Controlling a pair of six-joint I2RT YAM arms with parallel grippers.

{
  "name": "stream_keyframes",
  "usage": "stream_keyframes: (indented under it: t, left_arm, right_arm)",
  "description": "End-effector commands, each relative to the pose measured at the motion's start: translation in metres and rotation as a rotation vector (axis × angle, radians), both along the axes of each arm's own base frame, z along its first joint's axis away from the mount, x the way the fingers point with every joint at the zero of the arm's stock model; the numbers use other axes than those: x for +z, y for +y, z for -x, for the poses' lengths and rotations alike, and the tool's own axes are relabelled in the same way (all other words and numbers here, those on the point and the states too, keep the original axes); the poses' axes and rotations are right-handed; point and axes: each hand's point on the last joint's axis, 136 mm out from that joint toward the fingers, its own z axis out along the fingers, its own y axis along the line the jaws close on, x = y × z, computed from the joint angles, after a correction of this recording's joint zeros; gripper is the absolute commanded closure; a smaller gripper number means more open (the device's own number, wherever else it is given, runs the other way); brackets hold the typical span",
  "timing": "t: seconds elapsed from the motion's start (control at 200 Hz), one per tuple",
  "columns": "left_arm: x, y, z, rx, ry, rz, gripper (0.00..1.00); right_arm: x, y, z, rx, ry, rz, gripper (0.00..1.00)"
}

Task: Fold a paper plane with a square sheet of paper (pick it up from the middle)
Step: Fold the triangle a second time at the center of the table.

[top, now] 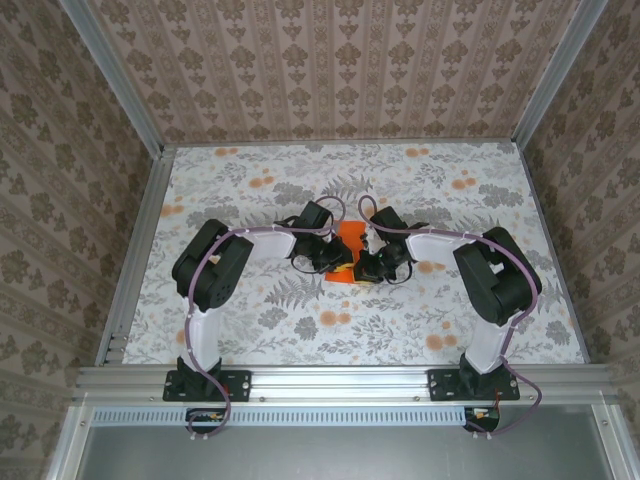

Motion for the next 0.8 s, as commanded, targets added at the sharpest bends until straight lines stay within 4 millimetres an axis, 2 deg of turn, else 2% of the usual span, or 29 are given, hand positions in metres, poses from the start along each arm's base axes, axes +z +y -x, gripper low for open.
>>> stream_keyframes:
  t: [0.0,0.105,0.195,0.505,0.795]
  left_arm:
    - [-0.016,0.009,0.004,0.006,0.028,-0.053,0.84]
    - [-0.016,0.009,0.005,0.006,0.03,-0.055,0.84]
    - [-0.016,0.009,0.004,0.009,0.028,-0.054,0.84]
    - [-0.015,0.009,0.004,0.011,0.03,-0.056,0.85]
    - [-0.015,0.01,0.002,0.016,0.03,-0.055,0.85]
  right_arm:
    - [0.002,-0.001,-0.001,-0.026,0.01,0.007,0.94]
    - [0.02,0.004,-0.008,-0.027,-0.042,-0.04,0.93]
    - [0.024,0.005,-0.01,-0.023,-0.051,-0.048,0.93]
    - [-0.003,-0.009,-0.008,-0.036,-0.017,0.05,0.93]
    - [-0.018,-0.026,0.009,-0.056,0.052,0.09,0.93]
